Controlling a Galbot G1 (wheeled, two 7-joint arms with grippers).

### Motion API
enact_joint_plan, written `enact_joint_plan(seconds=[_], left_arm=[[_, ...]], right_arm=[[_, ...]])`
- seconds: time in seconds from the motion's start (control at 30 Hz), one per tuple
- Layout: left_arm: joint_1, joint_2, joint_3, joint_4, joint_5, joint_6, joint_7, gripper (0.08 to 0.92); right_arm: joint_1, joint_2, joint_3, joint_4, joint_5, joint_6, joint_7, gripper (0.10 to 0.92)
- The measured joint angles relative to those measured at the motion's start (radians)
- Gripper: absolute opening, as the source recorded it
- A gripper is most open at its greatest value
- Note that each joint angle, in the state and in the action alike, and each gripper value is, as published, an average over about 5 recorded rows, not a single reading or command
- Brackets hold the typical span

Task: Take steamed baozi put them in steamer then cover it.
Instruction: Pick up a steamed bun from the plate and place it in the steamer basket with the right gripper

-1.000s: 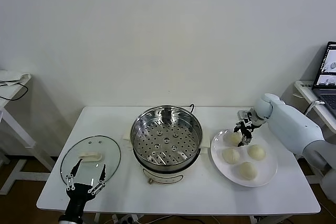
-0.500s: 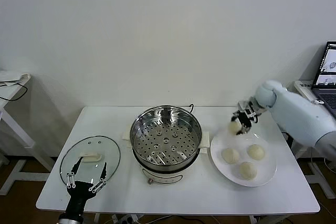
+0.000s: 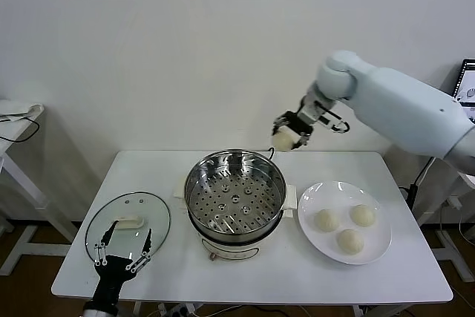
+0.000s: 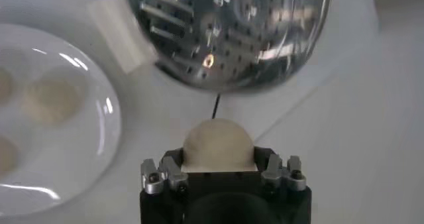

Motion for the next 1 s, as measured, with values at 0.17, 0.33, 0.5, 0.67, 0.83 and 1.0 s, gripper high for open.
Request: enact_joint_plan(seconds=[0.17,0.33,0.5,0.67,0.83,1.0], left_arm=[[0.002,-0.002,-0.002,0.0,-0.001,-0.002,-0.001,0.823],[0.003,-0.005,-0.005,-0.001,-0.002,-0.005,-0.002,0.823],[0.003,-0.006,-0.008,-0.001,-0.004,-0.01,-0.002,0.823],[0.002,-0.005,-0.012,-0.001,-0.01,-0.013,-0.002,0.823],[0.0,-0.004,-0.017,0.001,-0.015,-0.017,-0.002,0.823],[0.0,-0.005,-0.018,0.002,-0.018,-0.02,-0.002,0.823]], right_arm=[[-0.012,0.061,-0.027,0.011,-0.041,0.045,0.004,0.696],[-0.047,0.123,-0.045,-0.017,-0.086,0.073,0.012,0.697],[-0.089,0.182,-0.047,-0.067,-0.13,0.098,0.019,0.697],[-0.122,0.232,-0.047,-0.118,-0.163,0.12,0.024,0.698],[-0.149,0.276,-0.044,-0.167,-0.195,0.143,0.032,0.707],[-0.166,0.309,-0.036,-0.206,-0.222,0.161,0.042,0.732]])
